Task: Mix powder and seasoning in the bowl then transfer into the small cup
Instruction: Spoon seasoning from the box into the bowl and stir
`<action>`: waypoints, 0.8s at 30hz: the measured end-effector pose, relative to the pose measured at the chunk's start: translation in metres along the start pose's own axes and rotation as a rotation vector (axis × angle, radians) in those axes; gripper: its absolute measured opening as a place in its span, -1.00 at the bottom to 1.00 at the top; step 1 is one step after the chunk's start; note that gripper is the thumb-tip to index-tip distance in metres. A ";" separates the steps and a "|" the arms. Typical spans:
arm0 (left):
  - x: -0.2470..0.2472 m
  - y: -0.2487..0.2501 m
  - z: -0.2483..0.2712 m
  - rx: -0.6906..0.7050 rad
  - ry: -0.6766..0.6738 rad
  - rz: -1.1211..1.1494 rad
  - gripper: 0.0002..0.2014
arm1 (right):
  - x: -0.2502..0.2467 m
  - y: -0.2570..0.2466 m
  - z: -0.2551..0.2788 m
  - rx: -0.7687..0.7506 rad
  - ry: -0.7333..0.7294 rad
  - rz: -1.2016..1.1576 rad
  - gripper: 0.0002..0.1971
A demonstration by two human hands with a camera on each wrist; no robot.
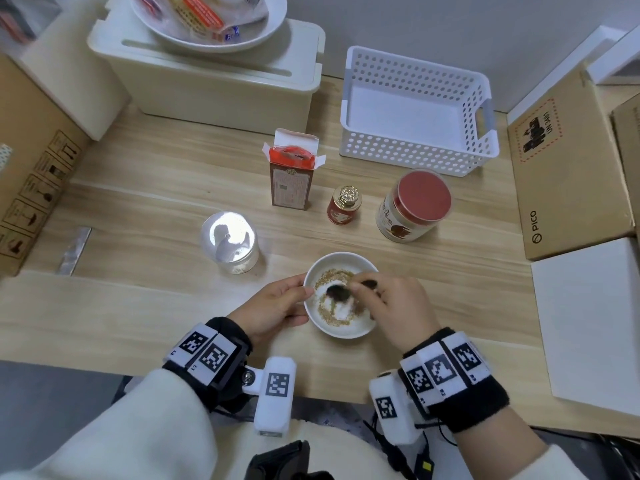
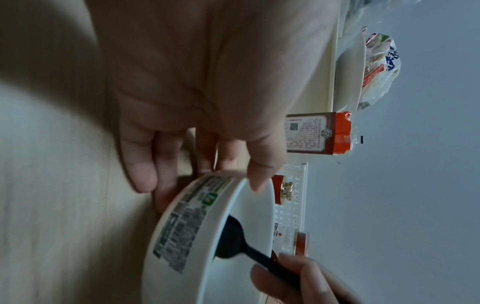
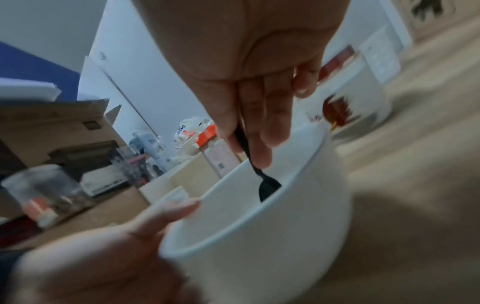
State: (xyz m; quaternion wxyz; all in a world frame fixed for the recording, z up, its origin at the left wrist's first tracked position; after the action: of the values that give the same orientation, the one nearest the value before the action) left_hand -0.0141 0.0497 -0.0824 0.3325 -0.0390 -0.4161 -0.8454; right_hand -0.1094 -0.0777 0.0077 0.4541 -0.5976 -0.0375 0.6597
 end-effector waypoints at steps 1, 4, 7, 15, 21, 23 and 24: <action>0.000 0.000 0.000 0.001 0.004 0.005 -0.73 | -0.006 0.003 -0.002 0.012 0.071 0.022 -0.81; -0.002 -0.002 -0.001 -0.001 0.022 0.015 -0.74 | -0.009 0.007 -0.003 0.027 0.044 0.011 -0.81; -0.001 -0.002 -0.001 0.007 0.014 0.030 -0.72 | -0.003 0.004 -0.001 0.009 0.003 0.033 -0.79; 0.000 -0.004 0.001 0.027 0.012 0.047 -0.60 | 0.005 -0.016 0.004 -0.108 -0.081 0.000 -0.82; -0.001 -0.005 0.000 0.021 -0.004 0.047 -0.60 | -0.022 -0.001 -0.003 0.007 0.090 0.236 -0.83; -0.001 -0.005 0.000 0.020 -0.001 0.053 -0.65 | -0.011 -0.004 0.000 0.041 -0.085 0.140 -0.81; -0.001 -0.005 -0.001 0.019 0.004 0.058 -0.71 | -0.005 -0.008 0.002 0.024 -0.137 0.055 -0.83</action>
State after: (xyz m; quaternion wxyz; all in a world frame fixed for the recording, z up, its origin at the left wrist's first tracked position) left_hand -0.0162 0.0520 -0.0867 0.3581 -0.0461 -0.4221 -0.8315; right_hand -0.1074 -0.0752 0.0169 0.4393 -0.5466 -0.0444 0.7115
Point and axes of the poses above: each hand's wrist, its own z-axis away from the middle knuckle, its own x-axis out of the palm, y = z × x, the point moved 5 cm from there along -z, towards the middle knuckle
